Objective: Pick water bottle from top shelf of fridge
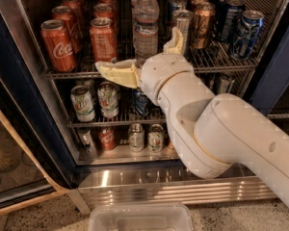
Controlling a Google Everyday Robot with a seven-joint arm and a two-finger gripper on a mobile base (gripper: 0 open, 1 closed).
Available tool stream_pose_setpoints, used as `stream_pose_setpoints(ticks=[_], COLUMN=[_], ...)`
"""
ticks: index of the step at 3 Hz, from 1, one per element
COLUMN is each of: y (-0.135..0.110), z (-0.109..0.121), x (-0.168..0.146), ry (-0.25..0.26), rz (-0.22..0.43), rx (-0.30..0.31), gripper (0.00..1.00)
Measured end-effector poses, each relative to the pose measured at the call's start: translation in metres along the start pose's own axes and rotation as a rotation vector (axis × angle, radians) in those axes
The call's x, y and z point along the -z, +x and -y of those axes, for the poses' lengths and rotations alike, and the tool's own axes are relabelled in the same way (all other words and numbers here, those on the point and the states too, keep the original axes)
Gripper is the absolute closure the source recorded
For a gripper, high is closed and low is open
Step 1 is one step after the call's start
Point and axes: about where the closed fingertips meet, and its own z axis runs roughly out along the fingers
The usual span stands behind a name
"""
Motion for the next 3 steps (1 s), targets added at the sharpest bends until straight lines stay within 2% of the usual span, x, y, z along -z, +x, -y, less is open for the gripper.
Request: stream_pose_setpoints(ticks=[1,2,3], y=[0.004,0.009,0.008], z=[-0.009,-0.007,-0.006], x=[-0.009,-0.021,-0.032], ry=[0.018,0.051,0.07], rz=[0.007,0.021,0.037], rx=[-0.007,-0.023,-0.025], gripper=[0.0,0.0,0.06])
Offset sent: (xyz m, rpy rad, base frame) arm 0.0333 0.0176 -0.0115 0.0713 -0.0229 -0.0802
